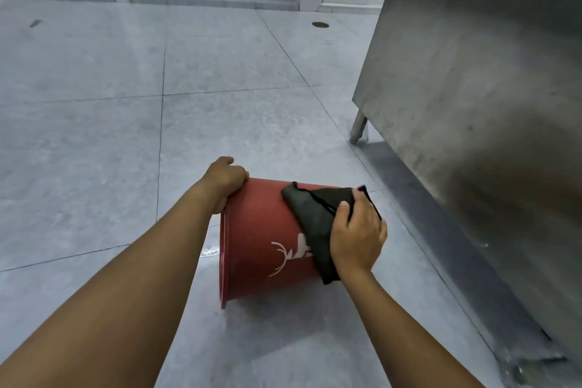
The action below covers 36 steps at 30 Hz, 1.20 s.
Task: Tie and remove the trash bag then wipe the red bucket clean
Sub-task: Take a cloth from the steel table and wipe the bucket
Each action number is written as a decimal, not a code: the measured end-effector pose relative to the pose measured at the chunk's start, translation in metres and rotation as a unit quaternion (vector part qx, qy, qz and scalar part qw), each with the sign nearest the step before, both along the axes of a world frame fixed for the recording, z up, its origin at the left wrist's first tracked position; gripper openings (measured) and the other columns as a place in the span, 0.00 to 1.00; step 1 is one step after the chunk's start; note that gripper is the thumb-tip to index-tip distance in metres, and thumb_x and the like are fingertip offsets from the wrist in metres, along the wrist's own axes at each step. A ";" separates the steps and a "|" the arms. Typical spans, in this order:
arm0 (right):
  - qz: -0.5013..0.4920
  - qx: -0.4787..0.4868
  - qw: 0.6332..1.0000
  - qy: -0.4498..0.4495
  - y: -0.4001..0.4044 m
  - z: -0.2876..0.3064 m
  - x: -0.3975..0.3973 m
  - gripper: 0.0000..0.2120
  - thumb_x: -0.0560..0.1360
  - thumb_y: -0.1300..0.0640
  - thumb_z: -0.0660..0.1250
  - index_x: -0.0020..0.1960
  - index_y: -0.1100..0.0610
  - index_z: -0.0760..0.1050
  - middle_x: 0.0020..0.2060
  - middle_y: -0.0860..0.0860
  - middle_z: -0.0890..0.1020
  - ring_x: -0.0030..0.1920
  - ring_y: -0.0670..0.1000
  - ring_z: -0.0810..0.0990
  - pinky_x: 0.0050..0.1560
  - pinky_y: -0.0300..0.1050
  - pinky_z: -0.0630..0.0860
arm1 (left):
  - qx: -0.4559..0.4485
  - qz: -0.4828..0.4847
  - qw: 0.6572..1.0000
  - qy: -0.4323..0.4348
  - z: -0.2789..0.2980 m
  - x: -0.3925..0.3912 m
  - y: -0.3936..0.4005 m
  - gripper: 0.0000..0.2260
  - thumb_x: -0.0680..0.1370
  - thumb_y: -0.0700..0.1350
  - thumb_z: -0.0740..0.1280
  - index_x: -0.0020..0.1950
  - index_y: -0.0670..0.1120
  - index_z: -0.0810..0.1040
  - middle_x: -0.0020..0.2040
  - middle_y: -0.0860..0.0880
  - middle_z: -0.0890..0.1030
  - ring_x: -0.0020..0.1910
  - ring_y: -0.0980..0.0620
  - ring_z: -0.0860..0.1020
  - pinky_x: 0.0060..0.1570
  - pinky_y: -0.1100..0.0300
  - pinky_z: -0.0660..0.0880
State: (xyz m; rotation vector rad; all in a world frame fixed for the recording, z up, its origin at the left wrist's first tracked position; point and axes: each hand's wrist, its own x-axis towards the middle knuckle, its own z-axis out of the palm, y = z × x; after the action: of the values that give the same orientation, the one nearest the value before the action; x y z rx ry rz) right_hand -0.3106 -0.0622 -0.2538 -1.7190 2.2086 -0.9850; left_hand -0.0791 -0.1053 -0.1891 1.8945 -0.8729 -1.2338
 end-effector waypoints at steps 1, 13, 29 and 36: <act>-0.033 0.017 0.999 -0.020 0.005 -0.003 0.000 0.25 0.80 0.45 0.48 0.71 0.54 0.69 0.71 0.52 0.72 0.74 0.53 0.65 0.76 0.59 0.53 | 0.005 0.006 1.000 -0.003 0.000 0.000 0.000 0.28 0.79 0.39 0.63 0.78 0.47 0.59 0.75 0.43 0.65 0.67 0.43 0.71 0.64 0.49 0.72; 0.191 -0.055 0.971 0.131 0.017 0.028 0.117 0.28 0.76 0.37 0.50 0.69 0.48 0.72 0.70 0.52 0.73 0.74 0.57 0.65 0.69 0.67 0.57 | -0.074 0.065 0.993 0.060 0.007 -0.004 0.008 0.22 0.79 0.55 0.62 0.70 0.48 0.70 0.64 0.46 0.76 0.59 0.47 0.76 0.60 0.52 0.74; 0.008 -0.019 1.000 0.010 0.010 -0.001 0.065 0.24 0.80 0.45 0.53 0.75 0.45 0.63 0.78 0.53 0.58 0.78 0.59 0.54 0.71 0.70 0.53 | -0.104 -0.005 0.974 -0.199 0.009 -0.034 0.026 0.24 0.82 0.58 0.49 0.68 0.48 0.73 0.75 0.46 0.68 0.70 0.39 0.69 0.66 0.49 0.64; 0.231 -0.131 0.957 0.113 0.044 0.012 0.118 0.24 0.75 0.47 0.56 0.70 0.46 0.69 0.73 0.48 0.69 0.74 0.56 0.65 0.70 0.72 0.51 | -0.056 -0.031 0.990 -0.130 0.013 -0.015 0.016 0.26 0.80 0.61 0.53 0.58 0.43 0.80 0.60 0.44 0.80 0.59 0.42 0.76 0.64 0.47 0.71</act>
State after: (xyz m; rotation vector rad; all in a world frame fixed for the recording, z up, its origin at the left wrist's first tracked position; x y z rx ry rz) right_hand -0.1930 -0.0183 -0.2422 -2.4261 1.7056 -1.0315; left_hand -0.0942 -0.0888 -0.1762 1.9772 -1.1208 -0.9649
